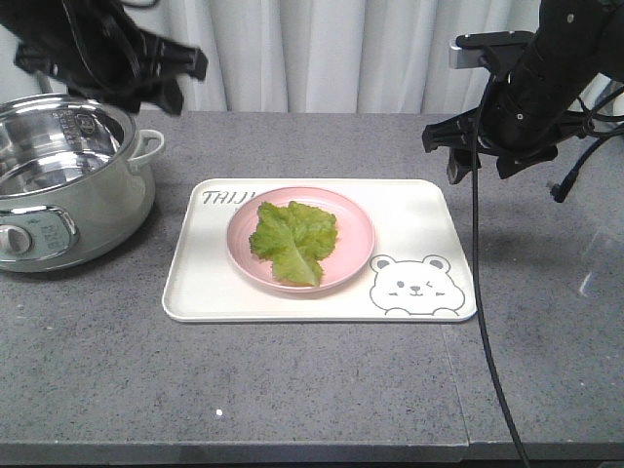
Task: Transfer vegetables to tray and serve
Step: 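Lower both grippers to the tray's opposite short edges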
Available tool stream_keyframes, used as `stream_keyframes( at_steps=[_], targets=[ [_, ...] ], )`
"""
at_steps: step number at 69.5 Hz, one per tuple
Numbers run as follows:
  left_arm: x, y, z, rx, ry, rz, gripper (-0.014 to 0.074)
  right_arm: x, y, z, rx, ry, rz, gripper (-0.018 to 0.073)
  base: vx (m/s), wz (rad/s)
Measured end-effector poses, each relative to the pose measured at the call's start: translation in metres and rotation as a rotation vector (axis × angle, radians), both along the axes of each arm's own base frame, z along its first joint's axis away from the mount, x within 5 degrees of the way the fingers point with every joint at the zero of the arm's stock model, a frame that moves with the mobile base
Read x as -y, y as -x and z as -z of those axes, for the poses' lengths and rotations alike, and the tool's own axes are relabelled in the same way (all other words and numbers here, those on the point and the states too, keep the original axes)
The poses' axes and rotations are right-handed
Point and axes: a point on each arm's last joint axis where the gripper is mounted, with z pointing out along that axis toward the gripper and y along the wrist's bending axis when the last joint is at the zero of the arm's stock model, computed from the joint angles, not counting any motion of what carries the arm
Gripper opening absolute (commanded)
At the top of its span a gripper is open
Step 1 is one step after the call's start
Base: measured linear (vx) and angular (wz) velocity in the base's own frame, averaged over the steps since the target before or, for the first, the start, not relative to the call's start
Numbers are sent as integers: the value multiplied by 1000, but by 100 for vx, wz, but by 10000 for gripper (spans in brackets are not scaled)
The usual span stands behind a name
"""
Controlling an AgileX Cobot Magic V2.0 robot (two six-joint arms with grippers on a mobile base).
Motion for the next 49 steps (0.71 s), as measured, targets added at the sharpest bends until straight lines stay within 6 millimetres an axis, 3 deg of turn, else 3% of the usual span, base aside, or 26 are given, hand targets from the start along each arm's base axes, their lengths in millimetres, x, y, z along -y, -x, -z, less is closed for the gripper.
stream_keyframes(
  at_steps=[14, 23, 40, 49],
  targets=[
    [-1, -1, 38, -121, -53, -17, 341, 3, -1, 0, -5, -16, 15, 442, 0, 0],
    [-2, -1, 53, -173, -68, -39, 341, 15, -2, 9, -46, -84, 59, 442, 0, 0],
    [-3, -1, 66, -208, -86, -48, 341, 34, 6, 52, -201, -100, 85, 442, 0, 0],
    [-3, -2, 68, -213, -89, -52, 341, 33, 9, 61, -232, -106, 81, 442, 0, 0]
  ],
)
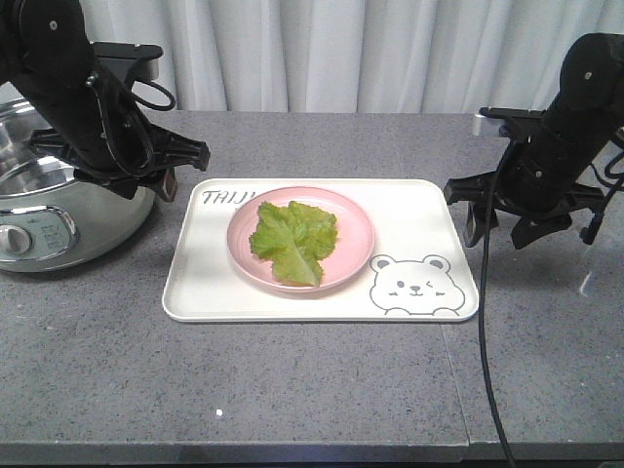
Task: Transfer vegetables to tray and serve
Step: 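Lower both grippers to the tray's opposite short edges, then close both grippers on the tray edges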
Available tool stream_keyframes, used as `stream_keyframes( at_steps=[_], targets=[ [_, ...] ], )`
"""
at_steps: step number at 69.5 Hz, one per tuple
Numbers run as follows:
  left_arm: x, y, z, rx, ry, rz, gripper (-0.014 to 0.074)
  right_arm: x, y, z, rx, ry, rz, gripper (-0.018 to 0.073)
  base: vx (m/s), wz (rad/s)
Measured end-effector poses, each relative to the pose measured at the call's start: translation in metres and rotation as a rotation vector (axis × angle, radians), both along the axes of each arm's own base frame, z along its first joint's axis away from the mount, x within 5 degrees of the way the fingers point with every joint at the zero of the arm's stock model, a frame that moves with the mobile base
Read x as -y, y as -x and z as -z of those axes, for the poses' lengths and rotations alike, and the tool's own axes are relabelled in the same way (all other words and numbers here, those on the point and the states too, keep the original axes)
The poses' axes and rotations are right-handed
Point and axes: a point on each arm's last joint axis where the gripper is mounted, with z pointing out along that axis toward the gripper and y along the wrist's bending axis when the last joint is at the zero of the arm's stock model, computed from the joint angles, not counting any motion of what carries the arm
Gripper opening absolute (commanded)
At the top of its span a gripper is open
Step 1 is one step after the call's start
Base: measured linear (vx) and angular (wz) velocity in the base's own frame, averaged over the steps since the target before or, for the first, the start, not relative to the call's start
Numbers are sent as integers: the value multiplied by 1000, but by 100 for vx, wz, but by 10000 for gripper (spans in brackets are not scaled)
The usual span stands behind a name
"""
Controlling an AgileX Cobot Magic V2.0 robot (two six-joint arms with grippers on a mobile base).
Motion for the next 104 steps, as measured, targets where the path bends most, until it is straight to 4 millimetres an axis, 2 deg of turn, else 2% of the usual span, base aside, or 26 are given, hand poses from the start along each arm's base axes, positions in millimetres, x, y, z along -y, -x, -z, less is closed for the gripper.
stream_keyframes(
  at_steps=[23, 32, 60, 86, 94, 104],
  targets=[
    [2, -5, 9, -25, 2, -23, 341, -6, 0, 0, -5, -61, 2, 442, 0, 0],
    [3, -7, 13, -35, 3, -25, 341, -7, -3, 8, -26, -60, 3, 442, 0, 0],
    [0, 1, 58, -175, -54, -26, 341, -7, -8, 20, -49, -59, 3, 442, 0, 0],
    [0, 1, 62, -186, -58, -26, 341, -6, -10, 28, -65, -45, 1, 442, 0, 0],
    [2, -3, 71, -204, -54, -27, 341, -6, -11, 29, -68, -40, 0, 442, 0, 0],
    [4, -7, 81, -222, -56, -27, 341, -6, -14, 40, -96, -37, 1, 442, 0, 0]
  ],
)
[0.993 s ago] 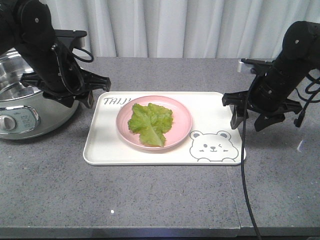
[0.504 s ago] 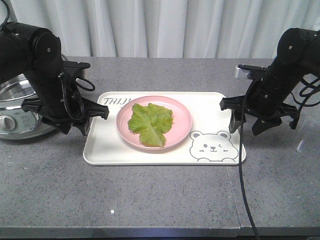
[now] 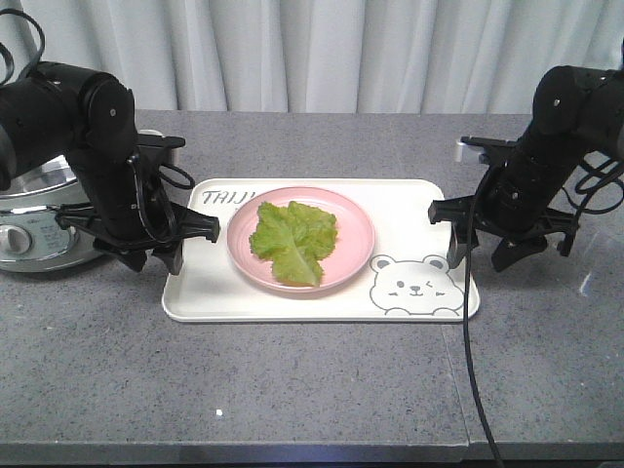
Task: Transfer vegetables to tray and serve
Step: 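Close both grippers on the tray edges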
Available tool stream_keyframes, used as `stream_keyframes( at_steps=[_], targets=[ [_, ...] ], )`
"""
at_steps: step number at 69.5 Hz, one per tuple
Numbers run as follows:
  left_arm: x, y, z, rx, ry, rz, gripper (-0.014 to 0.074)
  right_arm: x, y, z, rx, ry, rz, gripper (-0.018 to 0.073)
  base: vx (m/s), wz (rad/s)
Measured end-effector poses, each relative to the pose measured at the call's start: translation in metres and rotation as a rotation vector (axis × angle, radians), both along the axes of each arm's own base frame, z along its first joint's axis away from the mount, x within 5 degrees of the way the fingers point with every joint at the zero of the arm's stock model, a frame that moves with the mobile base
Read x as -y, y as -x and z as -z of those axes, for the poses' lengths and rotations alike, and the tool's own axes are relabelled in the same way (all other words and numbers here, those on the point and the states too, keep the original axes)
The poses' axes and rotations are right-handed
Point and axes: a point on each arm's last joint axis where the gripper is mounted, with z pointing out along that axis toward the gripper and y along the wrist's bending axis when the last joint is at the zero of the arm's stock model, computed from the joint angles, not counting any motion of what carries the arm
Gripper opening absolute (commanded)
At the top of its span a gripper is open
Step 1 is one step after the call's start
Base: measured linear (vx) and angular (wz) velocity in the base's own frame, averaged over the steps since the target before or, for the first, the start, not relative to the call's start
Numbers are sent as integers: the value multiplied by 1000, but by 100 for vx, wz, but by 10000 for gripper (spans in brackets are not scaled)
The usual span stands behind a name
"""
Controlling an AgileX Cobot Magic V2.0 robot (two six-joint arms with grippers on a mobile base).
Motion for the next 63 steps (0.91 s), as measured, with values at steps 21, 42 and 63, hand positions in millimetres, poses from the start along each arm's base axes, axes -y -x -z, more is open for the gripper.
stream_keyframes(
  at_steps=[21, 42, 63],
  targets=[
    [2, -5, 9, 3, 1, 0, 341, 0, -5, 15, -28, 3, 1, 442, 0, 0],
    [4, -10, 23, -26, -9, 0, 341, 0, -6, 15, -14, 2, 3, 442, 0, 0],
    [4, -13, 31, -45, -16, 0, 341, 0, -7, 17, -17, 4, 4, 442, 0, 0]
  ],
)
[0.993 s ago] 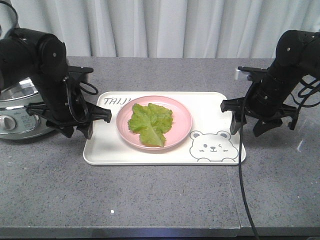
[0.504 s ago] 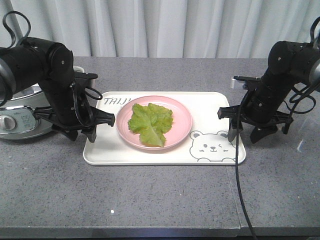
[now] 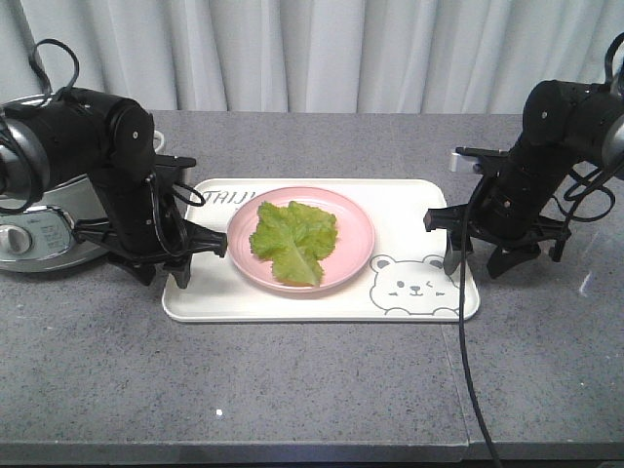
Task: Transfer vegetables to tray and serve
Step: 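Close both grippers on the tray edges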
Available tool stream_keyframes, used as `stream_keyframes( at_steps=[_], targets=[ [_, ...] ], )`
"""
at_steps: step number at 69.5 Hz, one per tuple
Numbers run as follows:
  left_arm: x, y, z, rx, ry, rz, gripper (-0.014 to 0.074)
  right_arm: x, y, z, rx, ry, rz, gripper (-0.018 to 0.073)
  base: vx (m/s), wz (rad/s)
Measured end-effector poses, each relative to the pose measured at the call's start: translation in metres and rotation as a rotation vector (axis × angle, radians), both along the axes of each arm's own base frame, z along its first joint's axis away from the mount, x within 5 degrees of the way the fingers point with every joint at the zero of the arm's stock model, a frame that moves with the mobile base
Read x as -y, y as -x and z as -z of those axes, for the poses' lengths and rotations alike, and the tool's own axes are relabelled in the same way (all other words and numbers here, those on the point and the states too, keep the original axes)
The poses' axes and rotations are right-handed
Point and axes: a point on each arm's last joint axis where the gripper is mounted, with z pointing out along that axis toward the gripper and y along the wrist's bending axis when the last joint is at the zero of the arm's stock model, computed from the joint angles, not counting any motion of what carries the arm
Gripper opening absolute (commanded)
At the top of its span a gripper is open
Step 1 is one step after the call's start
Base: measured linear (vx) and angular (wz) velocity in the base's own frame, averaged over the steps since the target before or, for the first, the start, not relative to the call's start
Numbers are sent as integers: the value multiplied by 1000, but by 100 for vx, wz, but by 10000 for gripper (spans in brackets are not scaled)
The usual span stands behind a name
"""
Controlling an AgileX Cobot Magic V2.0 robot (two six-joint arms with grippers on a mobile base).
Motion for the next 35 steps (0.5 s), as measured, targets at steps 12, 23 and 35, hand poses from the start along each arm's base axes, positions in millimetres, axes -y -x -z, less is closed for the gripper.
stream_keyframes(
  at_steps=[12, 23, 35],
  targets=[
    [0, -1, 3, -7, -2, 0, 341, 0, -2, 11, -30, 7, -3, 442, 0, 0],
    [0, -1, 3, -1, 0, 1, 341, 0, -3, 11, -34, 7, -4, 442, 0, 0],
    [1, -2, 3, 8, 3, 2, 341, 0, -3, 11, -34, 7, -4, 442, 0, 0]
  ],
)
